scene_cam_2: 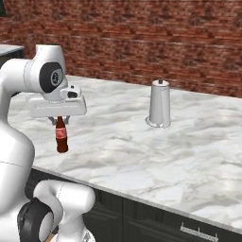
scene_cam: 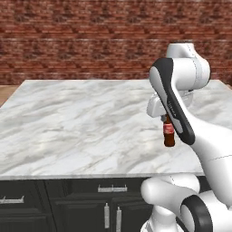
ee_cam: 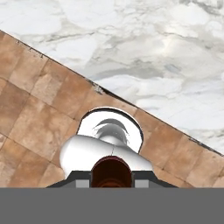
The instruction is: Place the large bottle from the dining counter next to the other large bottle outside the sink, and place the small bottle from the dining counter next to the other small bottle inside the sink.
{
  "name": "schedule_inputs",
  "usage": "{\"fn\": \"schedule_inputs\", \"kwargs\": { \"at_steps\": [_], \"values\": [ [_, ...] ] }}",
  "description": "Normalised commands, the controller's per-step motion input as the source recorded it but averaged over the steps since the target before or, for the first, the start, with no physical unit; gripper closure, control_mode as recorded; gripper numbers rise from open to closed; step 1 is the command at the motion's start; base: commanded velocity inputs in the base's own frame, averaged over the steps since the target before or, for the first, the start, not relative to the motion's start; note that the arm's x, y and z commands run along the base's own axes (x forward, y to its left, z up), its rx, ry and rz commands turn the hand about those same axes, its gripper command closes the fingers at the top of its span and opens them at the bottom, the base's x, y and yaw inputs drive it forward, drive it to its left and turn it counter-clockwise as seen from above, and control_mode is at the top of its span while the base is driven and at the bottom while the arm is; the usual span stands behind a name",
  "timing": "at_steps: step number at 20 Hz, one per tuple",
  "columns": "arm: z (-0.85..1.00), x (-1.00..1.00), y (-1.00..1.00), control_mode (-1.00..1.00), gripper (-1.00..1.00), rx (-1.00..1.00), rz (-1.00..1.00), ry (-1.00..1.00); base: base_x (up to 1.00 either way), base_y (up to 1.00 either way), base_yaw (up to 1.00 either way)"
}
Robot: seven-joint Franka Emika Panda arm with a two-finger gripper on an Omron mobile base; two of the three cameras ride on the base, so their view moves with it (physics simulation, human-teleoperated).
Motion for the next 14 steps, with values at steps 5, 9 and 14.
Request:
{"fn": "schedule_inputs", "kwargs": {
  "at_steps": [5,9,14],
  "values": [
    [0.0,0.0,0.0,1.0,1.0,0.0,0.0,0.0,0.0,0.02,0.25],
    [0.0,0.0,0.0,1.0,1.0,0.0,0.0,0.0,0.0,0.08,0.25],
    [0.0,0.0,0.0,1.0,1.0,0.0,0.0,0.0,0.0,0.0,0.25]
  ]
}}
